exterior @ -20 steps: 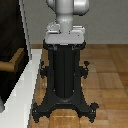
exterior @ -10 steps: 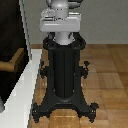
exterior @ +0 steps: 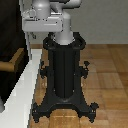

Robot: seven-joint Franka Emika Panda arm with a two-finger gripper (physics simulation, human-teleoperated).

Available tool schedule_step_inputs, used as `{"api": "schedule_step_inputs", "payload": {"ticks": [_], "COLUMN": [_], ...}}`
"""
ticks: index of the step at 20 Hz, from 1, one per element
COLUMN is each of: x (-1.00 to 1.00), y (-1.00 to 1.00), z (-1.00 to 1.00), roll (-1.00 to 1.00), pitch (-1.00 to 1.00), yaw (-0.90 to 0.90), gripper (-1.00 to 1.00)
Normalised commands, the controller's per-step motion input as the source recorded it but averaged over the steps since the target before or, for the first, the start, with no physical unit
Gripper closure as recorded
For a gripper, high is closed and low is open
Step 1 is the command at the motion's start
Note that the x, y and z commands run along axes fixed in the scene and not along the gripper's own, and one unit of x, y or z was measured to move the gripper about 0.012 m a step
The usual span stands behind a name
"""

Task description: Open the door by pressing down and pulling on the handle.

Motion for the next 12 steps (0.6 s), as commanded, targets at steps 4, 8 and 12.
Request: {"api": "schedule_step_inputs", "payload": {"ticks": [4, 8, 12], "x": [0.0, 0.0, 0.0], "y": [-0.5, -0.5, -0.75], "z": [0.0, 0.0, 0.0], "roll": [0.0, 0.0, 0.0], "pitch": [0.0, 0.0, 0.0], "yaw": [0.0, 0.0, 0.0], "gripper": [-1.0, -1.0, -1.0]}}
